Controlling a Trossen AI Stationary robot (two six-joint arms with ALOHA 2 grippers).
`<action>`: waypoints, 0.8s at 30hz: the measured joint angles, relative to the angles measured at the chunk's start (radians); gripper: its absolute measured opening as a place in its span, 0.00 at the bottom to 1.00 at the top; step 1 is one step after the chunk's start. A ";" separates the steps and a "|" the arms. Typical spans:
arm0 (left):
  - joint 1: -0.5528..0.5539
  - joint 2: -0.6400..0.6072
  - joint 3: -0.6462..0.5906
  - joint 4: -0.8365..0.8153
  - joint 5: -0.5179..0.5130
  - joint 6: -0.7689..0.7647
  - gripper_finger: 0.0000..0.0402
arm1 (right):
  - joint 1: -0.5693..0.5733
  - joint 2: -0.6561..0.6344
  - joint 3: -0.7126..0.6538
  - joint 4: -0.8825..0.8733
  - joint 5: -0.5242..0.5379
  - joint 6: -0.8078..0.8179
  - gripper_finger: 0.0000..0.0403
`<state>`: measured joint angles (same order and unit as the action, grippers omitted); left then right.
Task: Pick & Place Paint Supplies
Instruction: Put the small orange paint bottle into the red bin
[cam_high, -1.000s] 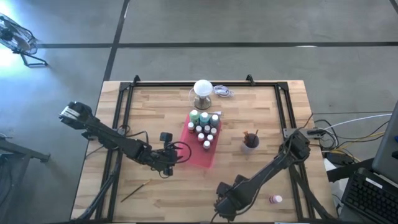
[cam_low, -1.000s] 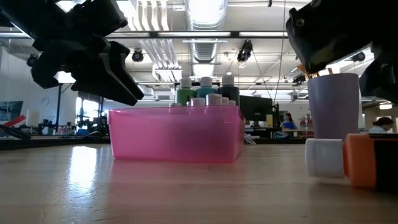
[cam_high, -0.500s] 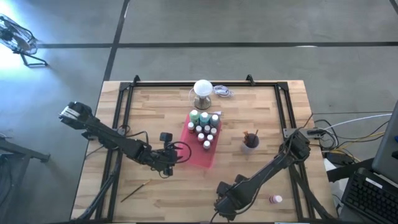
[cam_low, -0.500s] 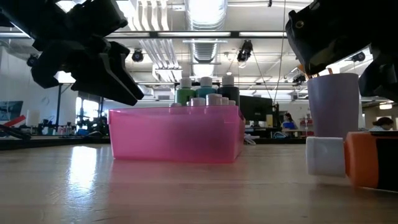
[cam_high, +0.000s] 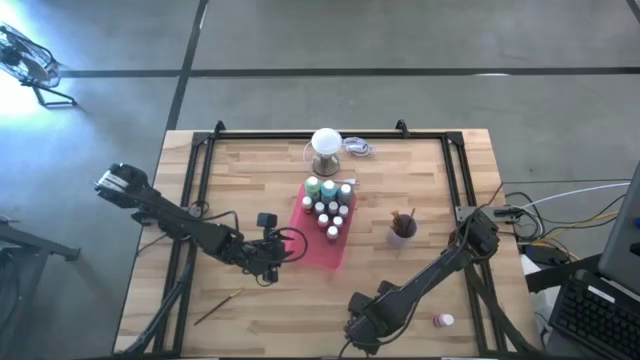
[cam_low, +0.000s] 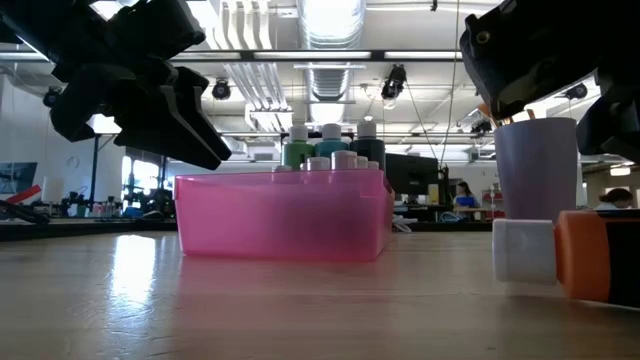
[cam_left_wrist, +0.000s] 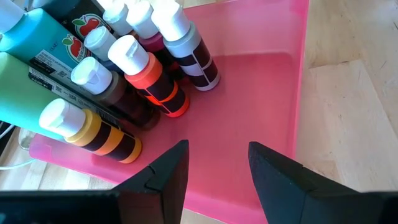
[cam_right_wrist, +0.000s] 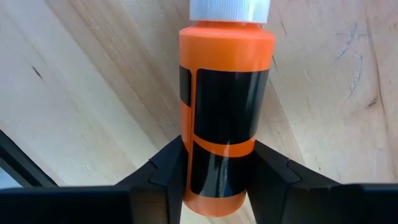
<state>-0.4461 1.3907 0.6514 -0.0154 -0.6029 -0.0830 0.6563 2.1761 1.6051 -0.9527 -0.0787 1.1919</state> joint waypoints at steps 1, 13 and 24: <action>0.000 0.000 0.000 0.000 0.000 0.000 0.43 | 0.000 0.000 0.000 0.000 0.002 -0.001 0.31; 0.000 0.000 0.000 0.001 0.000 0.011 0.43 | 0.051 -0.017 -0.003 -0.004 0.306 0.019 0.32; 0.004 0.000 -0.004 0.097 0.000 0.062 0.43 | 0.077 -0.028 -0.004 -0.017 0.549 0.030 0.31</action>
<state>-0.4419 1.3907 0.6476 0.0812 -0.6033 -0.0205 0.7334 2.1483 1.6009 -0.9695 0.4701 1.2223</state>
